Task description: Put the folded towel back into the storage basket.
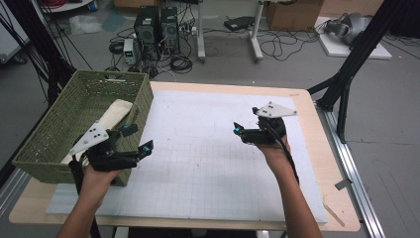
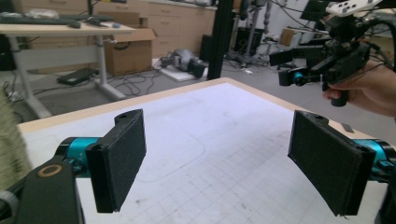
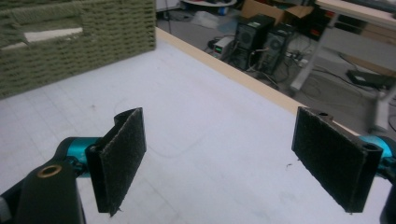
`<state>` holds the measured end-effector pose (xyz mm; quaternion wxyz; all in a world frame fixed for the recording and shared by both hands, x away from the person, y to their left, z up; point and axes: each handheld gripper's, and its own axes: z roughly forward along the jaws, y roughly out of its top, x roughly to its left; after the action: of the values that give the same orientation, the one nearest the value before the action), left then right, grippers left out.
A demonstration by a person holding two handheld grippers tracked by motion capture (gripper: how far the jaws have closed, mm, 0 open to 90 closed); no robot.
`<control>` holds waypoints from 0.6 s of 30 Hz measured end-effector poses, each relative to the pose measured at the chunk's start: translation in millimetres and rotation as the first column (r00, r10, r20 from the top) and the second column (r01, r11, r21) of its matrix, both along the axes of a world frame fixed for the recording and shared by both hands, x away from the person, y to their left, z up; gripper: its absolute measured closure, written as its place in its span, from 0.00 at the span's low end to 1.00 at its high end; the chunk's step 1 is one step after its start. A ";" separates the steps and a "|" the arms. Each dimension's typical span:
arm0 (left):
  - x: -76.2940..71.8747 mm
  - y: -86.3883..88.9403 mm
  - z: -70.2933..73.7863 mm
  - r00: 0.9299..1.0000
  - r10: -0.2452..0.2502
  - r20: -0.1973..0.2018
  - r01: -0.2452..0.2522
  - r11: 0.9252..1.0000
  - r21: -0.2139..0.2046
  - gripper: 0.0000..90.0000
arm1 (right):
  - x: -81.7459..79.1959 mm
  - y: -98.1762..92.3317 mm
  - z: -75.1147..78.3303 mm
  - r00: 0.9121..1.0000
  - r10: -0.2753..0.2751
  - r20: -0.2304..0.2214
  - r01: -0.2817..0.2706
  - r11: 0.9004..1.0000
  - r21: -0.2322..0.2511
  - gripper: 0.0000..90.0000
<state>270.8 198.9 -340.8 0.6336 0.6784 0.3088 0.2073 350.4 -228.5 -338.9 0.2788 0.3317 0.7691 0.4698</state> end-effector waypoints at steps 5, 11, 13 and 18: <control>1.2 -8.6 -3.6 1.000 -0.015 0.006 0.014 1.000 0.004 0.22 | -20.3 -21.0 -11.9 0.998 -0.054 0.016 0.054 0.999 0.004 0.18; 3.5 -20.7 -9.3 0.999 -0.045 -0.002 0.045 0.999 0.006 0.22 | -43.8 -36.3 -21.3 0.995 -0.101 0.027 0.101 0.995 0.001 0.18; 5.1 -24.7 -12.6 0.998 -0.059 -0.011 0.059 0.998 -0.007 0.22 | -51.1 -40.5 -25.9 0.992 -0.121 0.027 0.121 0.993 -0.004 0.18; 8.3 -36.0 -20.8 0.996 -0.083 -0.029 0.083 0.997 0.002 0.22 | -65.2 -52.8 -40.7 0.985 -0.171 0.010 0.171 0.985 -0.013 0.18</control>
<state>279.1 163.0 -361.6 0.6360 0.6947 0.2892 0.1714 285.2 -281.3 -379.6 0.3239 0.3922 0.7399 0.4402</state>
